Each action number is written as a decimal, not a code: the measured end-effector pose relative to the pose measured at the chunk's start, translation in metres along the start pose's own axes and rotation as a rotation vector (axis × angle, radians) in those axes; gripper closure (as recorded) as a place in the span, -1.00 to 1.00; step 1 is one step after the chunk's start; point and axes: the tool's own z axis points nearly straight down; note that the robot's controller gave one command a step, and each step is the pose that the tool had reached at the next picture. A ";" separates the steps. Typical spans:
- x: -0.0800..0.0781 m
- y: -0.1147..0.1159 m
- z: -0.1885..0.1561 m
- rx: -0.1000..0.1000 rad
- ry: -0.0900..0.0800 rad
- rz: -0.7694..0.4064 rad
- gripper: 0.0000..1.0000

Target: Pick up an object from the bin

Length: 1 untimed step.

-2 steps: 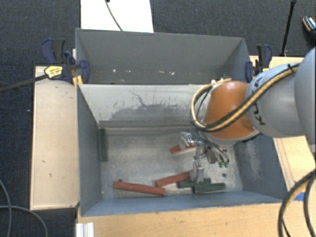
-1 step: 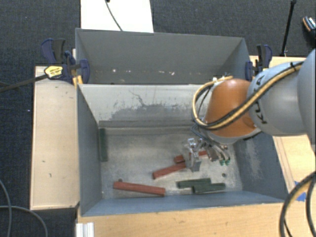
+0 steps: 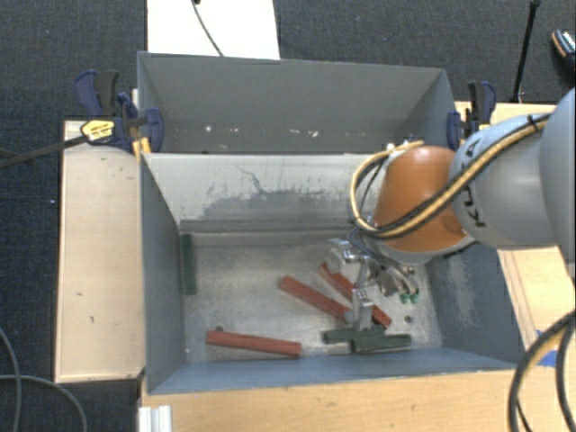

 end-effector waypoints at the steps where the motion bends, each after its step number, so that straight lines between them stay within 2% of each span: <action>1: -0.020 -0.004 0.000 0.000 0.001 0.052 -1.00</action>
Offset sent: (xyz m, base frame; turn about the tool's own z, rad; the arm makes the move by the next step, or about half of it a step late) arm 0.0191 0.0000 -0.0016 0.0528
